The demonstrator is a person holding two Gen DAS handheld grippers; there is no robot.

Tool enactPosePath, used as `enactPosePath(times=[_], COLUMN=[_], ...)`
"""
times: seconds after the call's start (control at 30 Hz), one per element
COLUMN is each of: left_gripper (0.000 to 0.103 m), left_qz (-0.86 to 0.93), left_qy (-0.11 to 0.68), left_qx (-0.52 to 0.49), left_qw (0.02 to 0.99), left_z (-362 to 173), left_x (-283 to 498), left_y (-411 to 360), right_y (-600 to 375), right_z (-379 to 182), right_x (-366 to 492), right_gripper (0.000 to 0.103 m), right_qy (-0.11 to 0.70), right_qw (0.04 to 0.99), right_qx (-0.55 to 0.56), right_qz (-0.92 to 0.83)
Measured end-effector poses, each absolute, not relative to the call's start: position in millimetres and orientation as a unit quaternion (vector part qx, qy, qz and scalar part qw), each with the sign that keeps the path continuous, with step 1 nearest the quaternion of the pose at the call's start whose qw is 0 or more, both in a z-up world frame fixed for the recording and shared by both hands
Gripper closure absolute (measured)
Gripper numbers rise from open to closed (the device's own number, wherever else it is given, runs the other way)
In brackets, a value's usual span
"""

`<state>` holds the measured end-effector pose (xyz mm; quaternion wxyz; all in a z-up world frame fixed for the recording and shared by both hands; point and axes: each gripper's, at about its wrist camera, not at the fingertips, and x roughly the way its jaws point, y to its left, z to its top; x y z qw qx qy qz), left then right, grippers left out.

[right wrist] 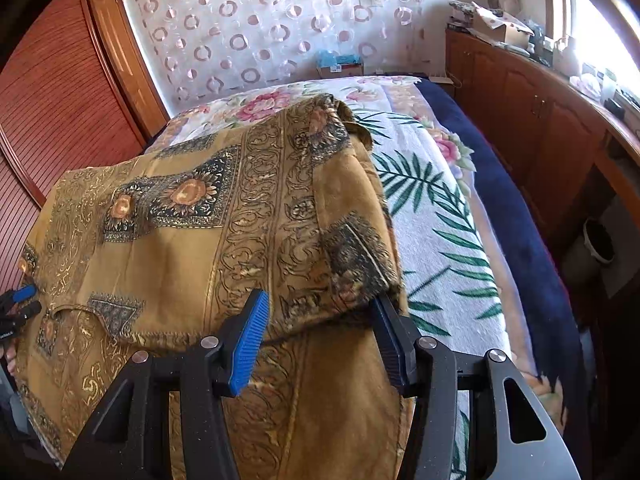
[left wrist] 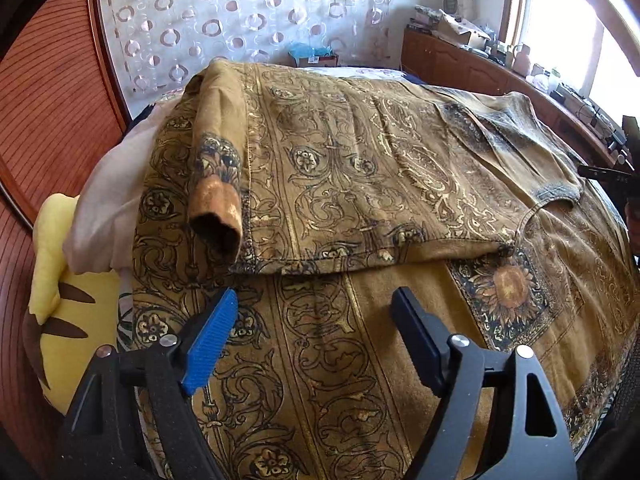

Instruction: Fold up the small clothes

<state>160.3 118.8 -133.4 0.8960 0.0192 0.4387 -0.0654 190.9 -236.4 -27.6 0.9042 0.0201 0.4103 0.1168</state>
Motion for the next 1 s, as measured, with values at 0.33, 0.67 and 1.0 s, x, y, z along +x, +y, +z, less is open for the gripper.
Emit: enactPosePath(times=[0.33, 0.67, 1.0], left_gripper=[0.019, 0.03, 0.035], left_qz=[-0.064, -0.041, -0.02], left_qy=[0.439, 0.359, 0.347], left_qx=[0.02, 0.013, 0.017], left_qw=[0.896, 0.932, 0.938], left_z=[-134.3, -90.7, -80.6], left_x=[162.4, 143.6, 171.5], left_y=[120.8, 136.8, 149.8], right_y=[-217.3, -218.6, -207.3], right_z=[-50.3, -49.0, -49.2], right_x=[195.7, 194.3, 195.1], right_gripper=[0.049, 0.048, 0.048], right_qy=[0.392, 0.391, 0.391], right_qw=[0.913, 0.914, 0.914], right_qx=[-0.005, -0.006, -0.026], right_qz=[0.109, 0.109, 0.101])
